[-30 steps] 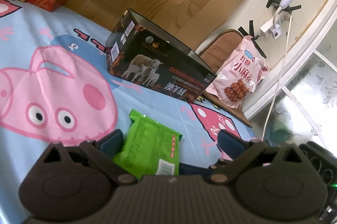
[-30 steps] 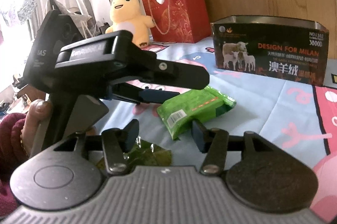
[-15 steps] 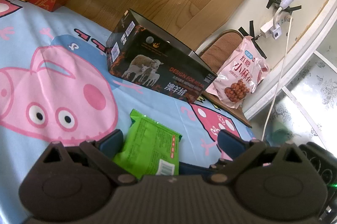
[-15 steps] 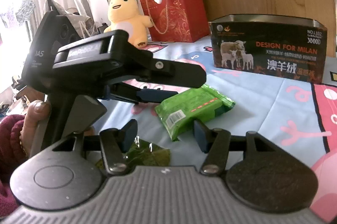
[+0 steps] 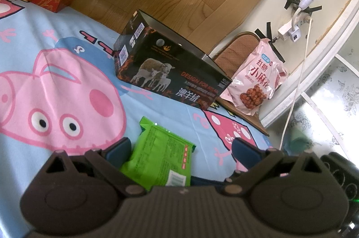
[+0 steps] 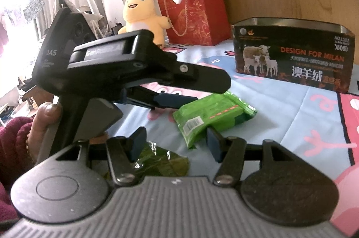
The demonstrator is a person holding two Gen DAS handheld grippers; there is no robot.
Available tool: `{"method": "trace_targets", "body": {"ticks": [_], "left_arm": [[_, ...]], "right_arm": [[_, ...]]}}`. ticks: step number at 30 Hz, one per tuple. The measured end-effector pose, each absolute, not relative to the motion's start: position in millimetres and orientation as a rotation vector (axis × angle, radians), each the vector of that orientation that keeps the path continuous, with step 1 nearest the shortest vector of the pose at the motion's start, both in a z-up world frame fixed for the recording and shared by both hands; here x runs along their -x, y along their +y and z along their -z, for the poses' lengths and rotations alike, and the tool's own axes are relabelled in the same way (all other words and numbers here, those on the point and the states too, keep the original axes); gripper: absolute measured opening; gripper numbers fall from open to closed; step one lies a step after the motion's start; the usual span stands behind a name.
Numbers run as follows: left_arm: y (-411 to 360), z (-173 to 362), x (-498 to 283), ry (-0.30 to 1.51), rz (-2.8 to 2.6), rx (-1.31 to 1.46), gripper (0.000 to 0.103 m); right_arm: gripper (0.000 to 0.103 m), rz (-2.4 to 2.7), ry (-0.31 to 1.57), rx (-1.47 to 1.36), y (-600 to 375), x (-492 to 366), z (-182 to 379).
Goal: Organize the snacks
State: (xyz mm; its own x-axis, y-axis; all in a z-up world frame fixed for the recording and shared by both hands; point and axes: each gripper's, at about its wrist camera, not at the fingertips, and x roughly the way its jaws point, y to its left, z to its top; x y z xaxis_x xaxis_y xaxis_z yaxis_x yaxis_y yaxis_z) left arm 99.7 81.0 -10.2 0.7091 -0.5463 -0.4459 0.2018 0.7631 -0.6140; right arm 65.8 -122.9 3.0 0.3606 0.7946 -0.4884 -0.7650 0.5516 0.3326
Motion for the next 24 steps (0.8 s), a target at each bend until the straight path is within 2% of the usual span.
{"method": "trace_targets", "body": {"ticks": [24], "left_arm": [[81.0, 10.2, -100.0, 0.66, 0.441, 0.563, 0.1]], "right_arm": [[0.062, -1.006, 0.663, -0.047, -122.0, -66.1, -2.0]]}}
